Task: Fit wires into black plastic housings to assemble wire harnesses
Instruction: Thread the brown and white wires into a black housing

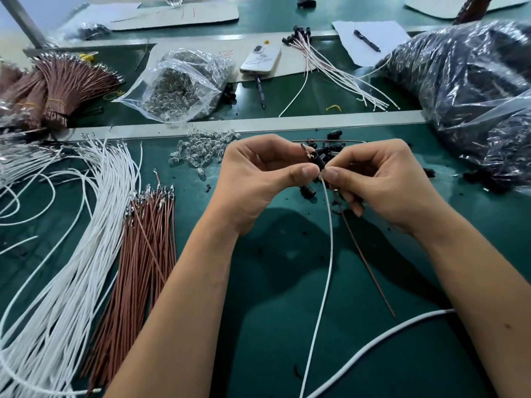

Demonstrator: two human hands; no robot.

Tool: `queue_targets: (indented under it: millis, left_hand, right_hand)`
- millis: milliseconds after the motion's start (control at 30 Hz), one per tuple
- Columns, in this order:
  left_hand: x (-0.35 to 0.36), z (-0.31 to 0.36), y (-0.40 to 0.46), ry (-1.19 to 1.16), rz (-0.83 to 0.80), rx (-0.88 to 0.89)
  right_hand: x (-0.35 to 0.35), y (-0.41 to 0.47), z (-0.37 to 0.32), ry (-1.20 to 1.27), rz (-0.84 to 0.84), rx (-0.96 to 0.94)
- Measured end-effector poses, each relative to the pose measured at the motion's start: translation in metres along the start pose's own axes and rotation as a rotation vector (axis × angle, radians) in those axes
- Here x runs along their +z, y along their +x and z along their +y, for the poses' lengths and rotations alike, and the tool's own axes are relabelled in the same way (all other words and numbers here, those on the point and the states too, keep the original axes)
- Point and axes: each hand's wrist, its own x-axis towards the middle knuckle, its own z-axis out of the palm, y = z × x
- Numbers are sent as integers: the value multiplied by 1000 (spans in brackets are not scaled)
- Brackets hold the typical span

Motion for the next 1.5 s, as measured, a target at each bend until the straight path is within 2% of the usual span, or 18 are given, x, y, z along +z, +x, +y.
queue_targets:
  millis: [667,900,1233,1500]
  left_hand:
    - [0,-2,1,118,42,-20]
    - [2,-2,1,151,10,-13]
    - [2,-3,2,181,-9,-3]
    - [1,-3,3,314,-38,72]
  right_hand:
    - [0,1,3,-68,-97,58]
    - [2,0,3,-95,-141,77]
    - [3,0,2,-131,-125,58]
    - [-2,0,3,-138,-121,48]
